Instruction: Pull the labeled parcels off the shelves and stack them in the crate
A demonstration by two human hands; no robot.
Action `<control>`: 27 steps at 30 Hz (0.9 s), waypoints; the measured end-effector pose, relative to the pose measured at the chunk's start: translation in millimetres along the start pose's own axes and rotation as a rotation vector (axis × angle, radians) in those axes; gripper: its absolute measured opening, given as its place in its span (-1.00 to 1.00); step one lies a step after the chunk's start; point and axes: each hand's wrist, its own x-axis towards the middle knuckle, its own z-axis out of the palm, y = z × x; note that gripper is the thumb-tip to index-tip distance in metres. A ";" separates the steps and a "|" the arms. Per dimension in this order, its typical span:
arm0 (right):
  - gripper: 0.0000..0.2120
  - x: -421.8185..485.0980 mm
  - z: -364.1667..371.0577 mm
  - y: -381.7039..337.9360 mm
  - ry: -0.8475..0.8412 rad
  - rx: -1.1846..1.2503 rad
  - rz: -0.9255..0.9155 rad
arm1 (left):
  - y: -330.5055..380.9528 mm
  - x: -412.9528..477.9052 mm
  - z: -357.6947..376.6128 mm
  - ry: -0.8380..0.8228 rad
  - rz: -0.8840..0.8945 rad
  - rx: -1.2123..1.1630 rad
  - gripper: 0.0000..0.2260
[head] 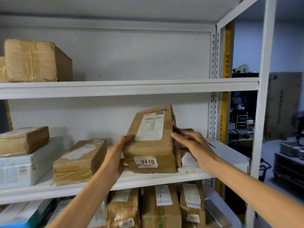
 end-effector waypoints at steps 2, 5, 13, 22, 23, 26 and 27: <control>-0.66 3.5 1.6 -14.3 -0.039 -0.064 -0.056 | 2.2 2.9 -3.7 -0.013 -0.108 -0.030 -0.68; -0.65 5.5 1.4 -24.4 -0.073 -0.048 -0.072 | 4.7 2.3 -6.4 -0.049 -0.102 0.022 -0.49; -0.27 12.2 -3.9 -26.0 -0.137 0.196 0.026 | 17.5 -20.2 -2.8 -0.037 0.048 0.197 -0.32; -0.38 18.9 -0.8 -45.0 -0.044 0.105 -0.004 | 26.7 -25.6 -1.8 0.000 0.138 0.341 -0.34; -0.31 19.5 0.6 -45.2 -0.042 0.070 0.010 | 28.4 -23.3 -3.1 0.020 0.135 0.336 -0.32; -0.21 16.7 2.1 -46.7 -0.060 0.043 0.040 | 34.1 -21.1 -7.4 0.029 0.127 0.356 -0.27; -0.18 16.0 1.3 -44.7 -0.067 0.050 0.034 | 36.1 -21.0 -10.5 0.018 0.128 0.371 -0.29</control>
